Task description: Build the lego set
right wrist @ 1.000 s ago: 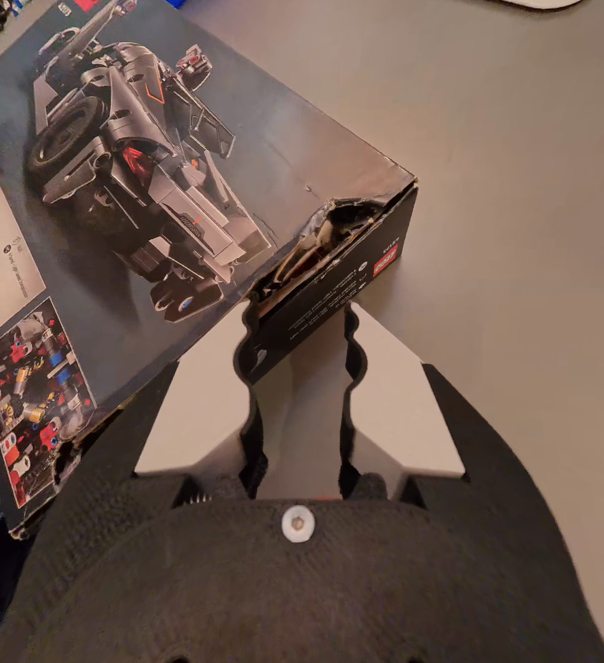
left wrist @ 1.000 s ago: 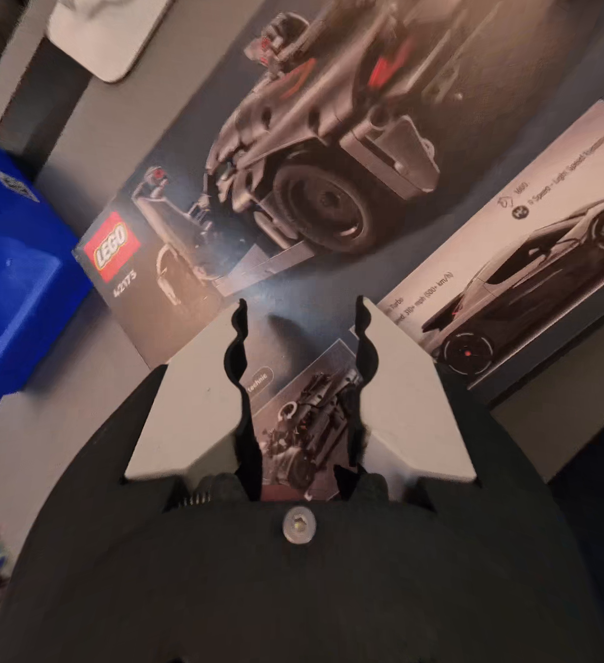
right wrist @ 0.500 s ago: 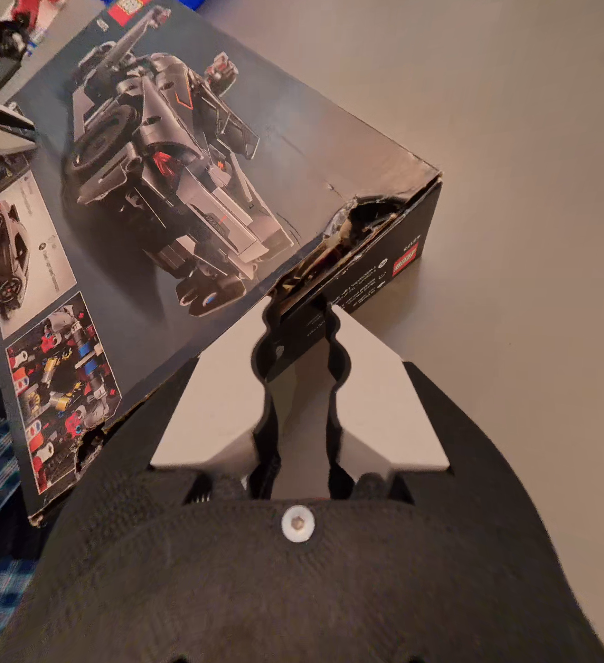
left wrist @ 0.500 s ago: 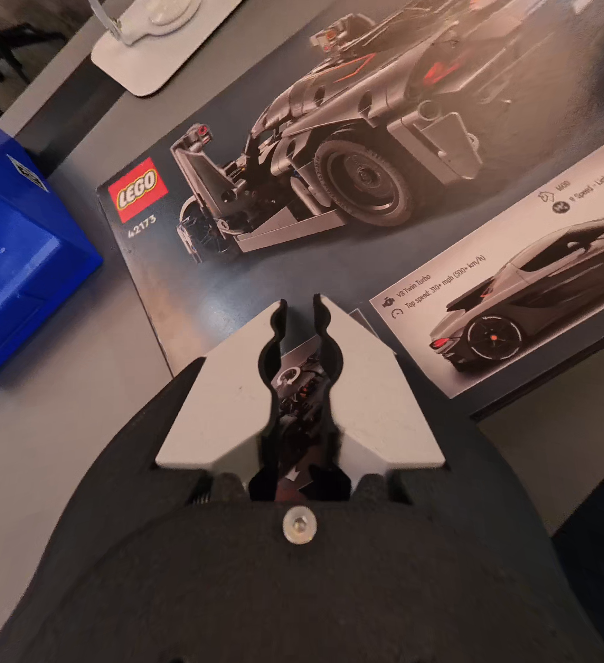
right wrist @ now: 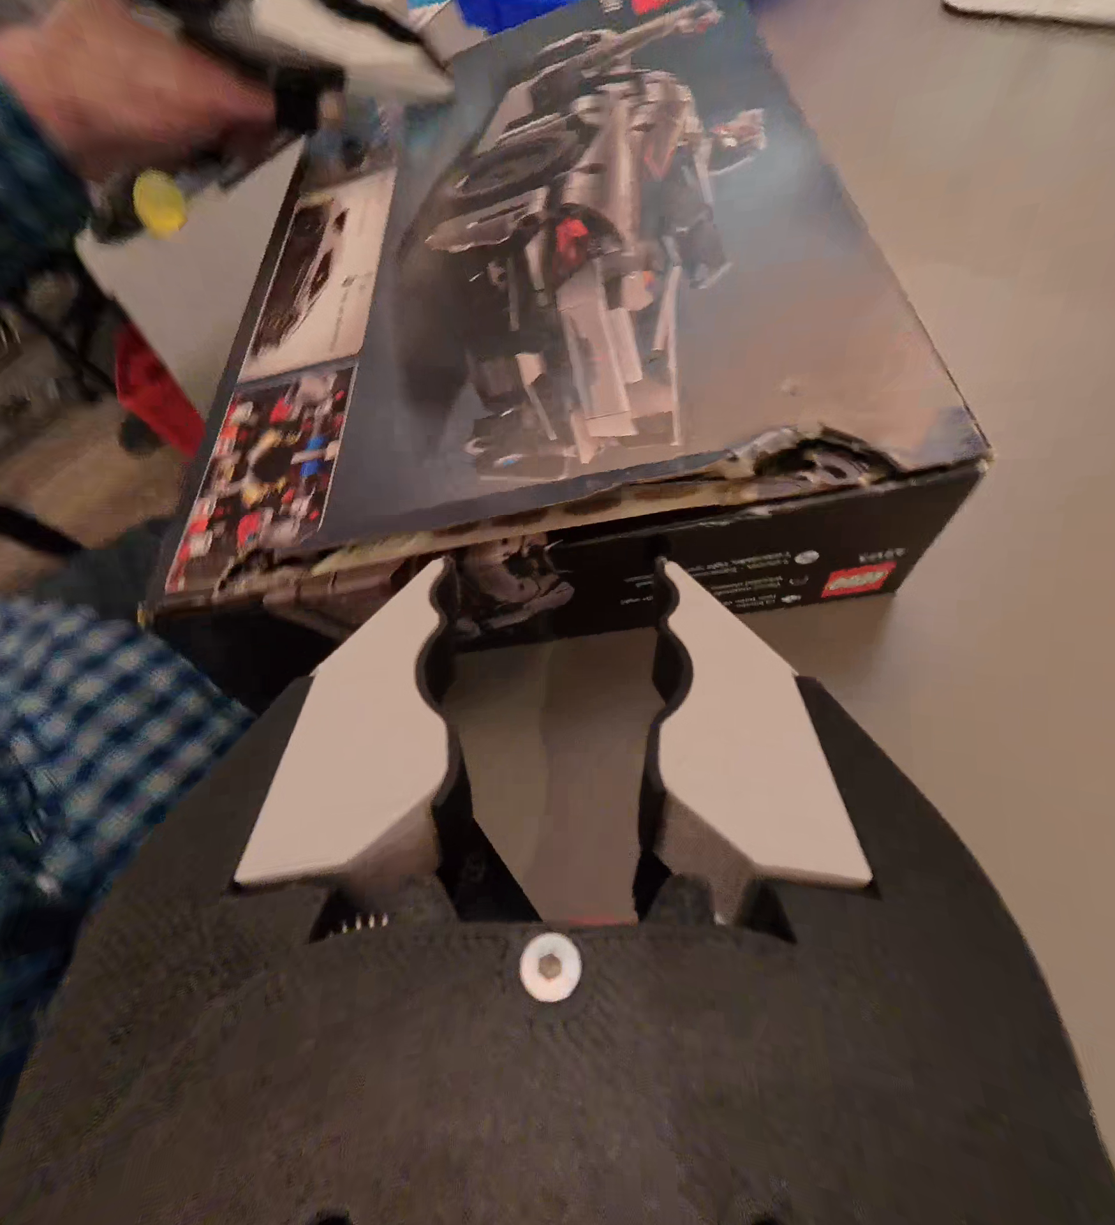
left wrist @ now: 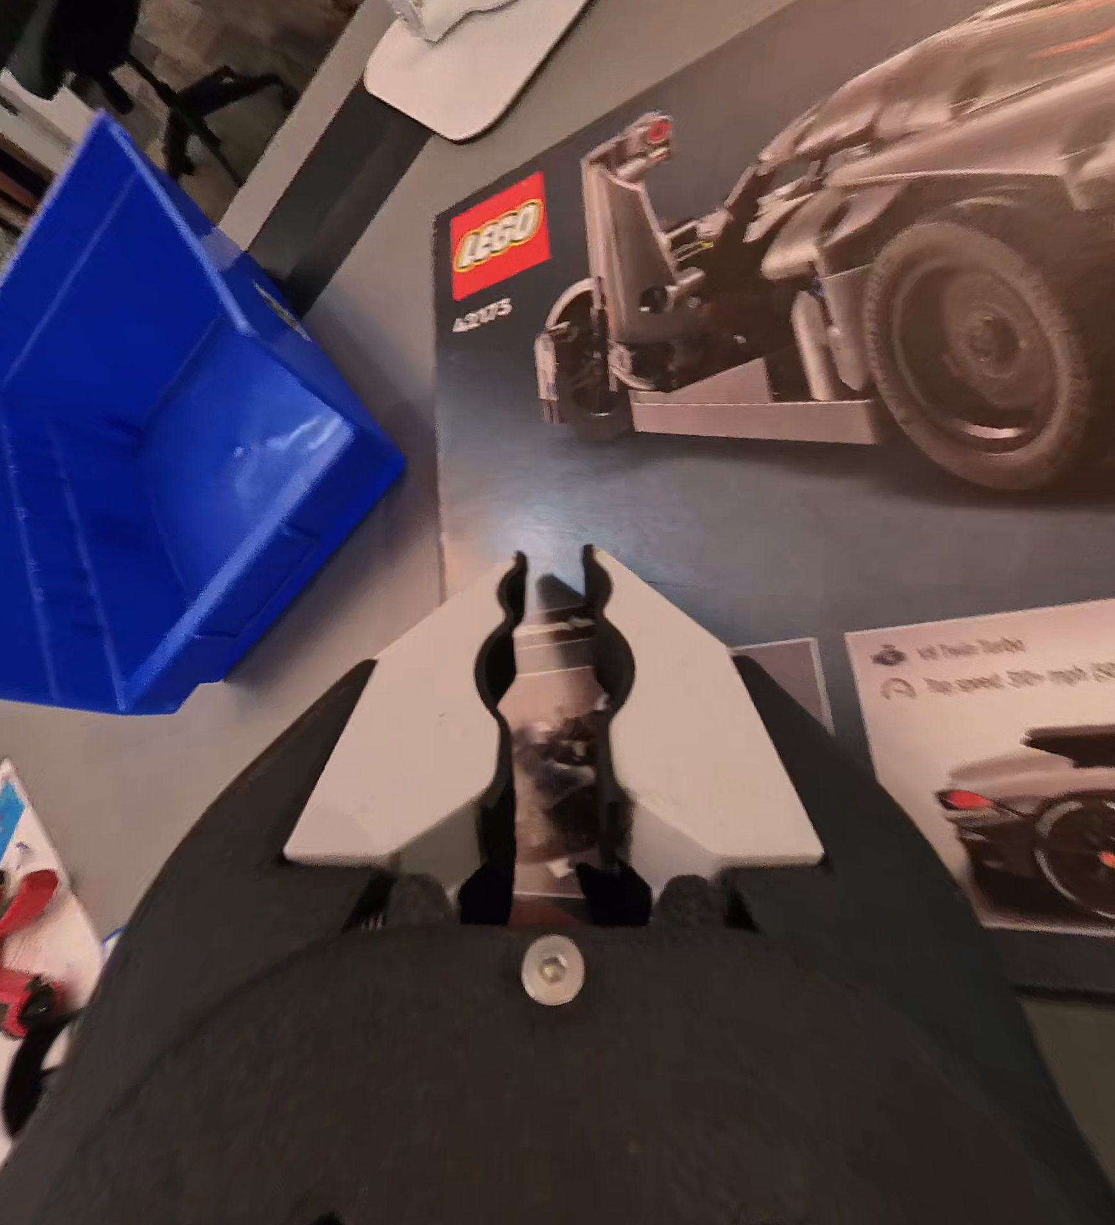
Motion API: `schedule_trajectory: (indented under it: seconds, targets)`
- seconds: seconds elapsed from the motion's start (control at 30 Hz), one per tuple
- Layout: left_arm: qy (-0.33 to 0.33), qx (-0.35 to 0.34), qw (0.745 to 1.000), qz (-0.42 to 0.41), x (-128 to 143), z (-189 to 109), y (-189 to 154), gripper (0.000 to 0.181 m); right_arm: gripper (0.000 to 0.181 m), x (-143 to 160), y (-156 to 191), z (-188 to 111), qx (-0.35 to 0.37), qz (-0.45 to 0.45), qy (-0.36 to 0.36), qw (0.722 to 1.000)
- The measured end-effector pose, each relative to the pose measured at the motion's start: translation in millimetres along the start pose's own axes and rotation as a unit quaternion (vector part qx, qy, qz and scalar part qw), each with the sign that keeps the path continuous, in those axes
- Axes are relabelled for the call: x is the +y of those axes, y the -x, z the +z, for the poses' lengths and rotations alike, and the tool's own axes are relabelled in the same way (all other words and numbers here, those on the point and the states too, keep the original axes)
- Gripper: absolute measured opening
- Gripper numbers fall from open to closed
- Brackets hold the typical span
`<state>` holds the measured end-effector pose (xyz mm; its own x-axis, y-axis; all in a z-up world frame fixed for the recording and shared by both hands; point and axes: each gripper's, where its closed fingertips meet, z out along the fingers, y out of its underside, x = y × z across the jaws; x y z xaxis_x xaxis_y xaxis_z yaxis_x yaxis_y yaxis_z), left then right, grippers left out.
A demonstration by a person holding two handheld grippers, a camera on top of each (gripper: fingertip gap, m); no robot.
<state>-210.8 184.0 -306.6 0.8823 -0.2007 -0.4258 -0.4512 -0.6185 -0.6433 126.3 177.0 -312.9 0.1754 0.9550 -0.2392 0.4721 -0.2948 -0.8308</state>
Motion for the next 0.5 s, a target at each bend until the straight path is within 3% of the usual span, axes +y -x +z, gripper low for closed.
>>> schedule_trajectory:
  seconds: [0.03,0.1,0.17,0.27,0.33,0.43,0.5]
  targets:
    - [0.003,-0.012,1.0,-0.001,-1.5,-1.1,5.4,0.022,0.056,0.2,3.7,-2.6,-0.003,-0.04,0.005,0.999]
    - [0.003,-0.014,1.0,-0.021,-7.4,-10.8,1.6,0.034,0.058,7.2,11.4,-6.2,-0.021,-0.129,0.032,0.991]
    - [-0.001,-0.039,0.998,-0.041,-10.0,-29.1,-2.6,0.052,0.07,8.4,-0.7,-11.1,0.006,-0.205,0.052,0.977]
    - [0.001,-0.079,0.988,-0.133,11.2,-60.0,-7.9,0.077,0.077,-14.4,-23.3,-20.6,0.033,-0.264,0.022,0.964]
    - [-0.007,-0.083,0.971,-0.226,31.8,-75.2,-20.6,0.084,0.086,-27.6,-46.7,-20.4,0.033,-0.246,0.02,0.968]
    - [-0.027,0.007,0.938,-0.346,36.1,-76.2,-72.6,0.087,0.096,-39.2,-70.3,-8.7,-0.047,-0.167,0.015,0.985]
    - [-0.027,0.046,0.921,-0.385,28.1,-71.5,-99.1,0.11,0.101,-35.7,-77.9,4.0,-0.11,-0.121,0.037,0.986]
